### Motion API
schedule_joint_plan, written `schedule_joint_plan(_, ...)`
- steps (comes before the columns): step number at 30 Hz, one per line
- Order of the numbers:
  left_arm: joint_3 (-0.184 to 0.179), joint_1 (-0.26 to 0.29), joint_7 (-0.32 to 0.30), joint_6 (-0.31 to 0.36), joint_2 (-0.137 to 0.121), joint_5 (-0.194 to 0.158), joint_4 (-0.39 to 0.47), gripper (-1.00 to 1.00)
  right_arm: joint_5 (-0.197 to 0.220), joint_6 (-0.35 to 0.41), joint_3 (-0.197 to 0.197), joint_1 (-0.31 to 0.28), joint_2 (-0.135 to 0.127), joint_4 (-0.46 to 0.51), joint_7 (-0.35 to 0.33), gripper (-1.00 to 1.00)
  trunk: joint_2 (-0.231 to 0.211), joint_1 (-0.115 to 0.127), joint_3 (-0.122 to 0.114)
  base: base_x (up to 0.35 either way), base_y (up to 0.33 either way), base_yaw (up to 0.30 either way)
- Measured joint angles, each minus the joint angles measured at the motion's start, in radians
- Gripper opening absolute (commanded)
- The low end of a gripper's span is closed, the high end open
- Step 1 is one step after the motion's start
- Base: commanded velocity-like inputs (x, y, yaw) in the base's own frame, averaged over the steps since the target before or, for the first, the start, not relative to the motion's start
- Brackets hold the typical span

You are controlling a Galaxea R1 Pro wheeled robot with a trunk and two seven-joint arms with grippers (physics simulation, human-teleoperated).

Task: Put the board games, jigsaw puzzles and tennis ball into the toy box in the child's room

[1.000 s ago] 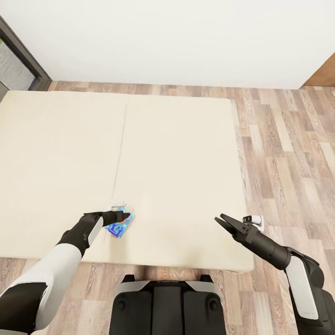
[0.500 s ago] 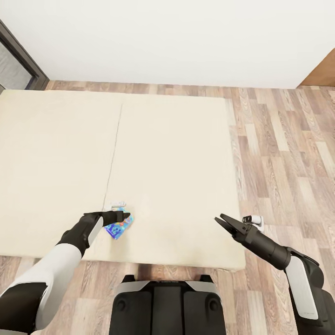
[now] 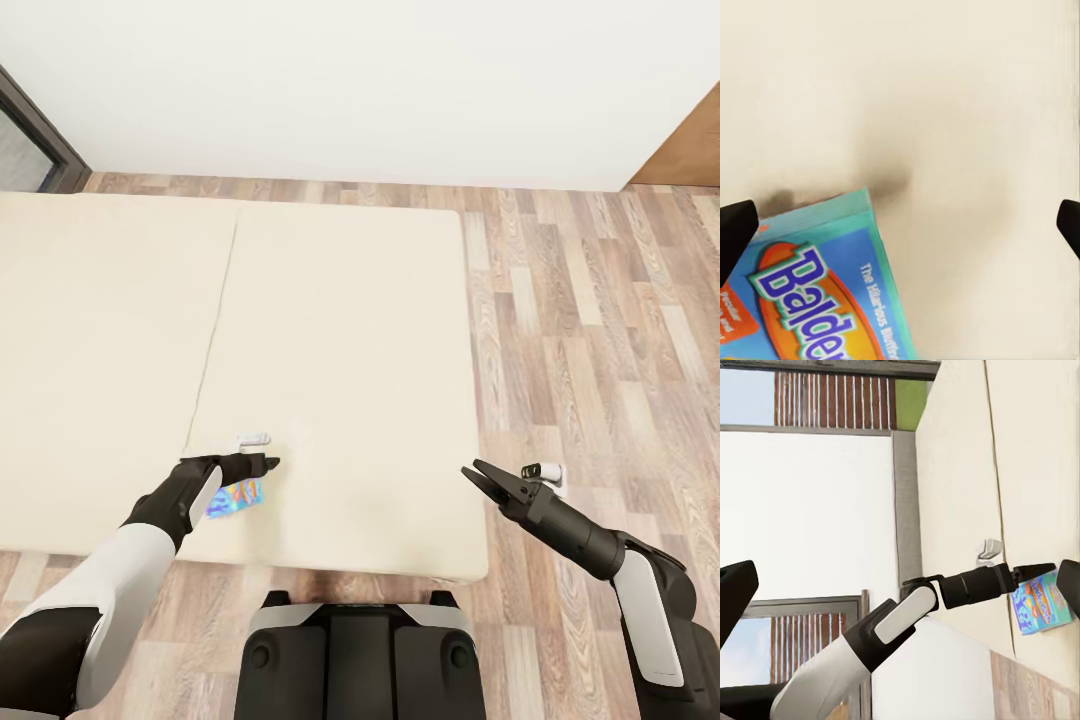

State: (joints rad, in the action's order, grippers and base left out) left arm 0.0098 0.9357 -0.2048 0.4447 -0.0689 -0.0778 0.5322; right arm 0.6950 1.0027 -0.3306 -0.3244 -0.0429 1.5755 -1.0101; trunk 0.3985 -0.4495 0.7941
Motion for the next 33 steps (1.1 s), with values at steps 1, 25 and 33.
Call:
schedule_joint_plan(1, 0.001, 0.0, 0.0, 0.0, 0.0, 0.0, 0.0, 1.0, 0.0, 0.0, 0.0, 0.0, 0.0, 0.0, 0.0, 1.0, 0.0, 0.0, 0.0, 0.0, -0.076, 0.0)
schedule_joint_plan(25, 0.006, -0.003, -0.01, 0.012, -0.06, -0.005, 0.056, 1.0, 0.0, 0.0, 0.0, 0.0, 0.0, 0.0, 0.017, 1.0, 0.0, 0.0, 0.0, 0.0, -0.006, 0.0)
schedule_joint_plan(33, 0.01, -0.005, -0.022, 0.02, -0.112, -0.005, 0.069, 1.0, 0.0, 0.0, 0.0, 0.0, 0.0, 0.0, 0.018, 1.0, 0.0, 0.0, 0.0, 0.0, 0.0, 0.0)
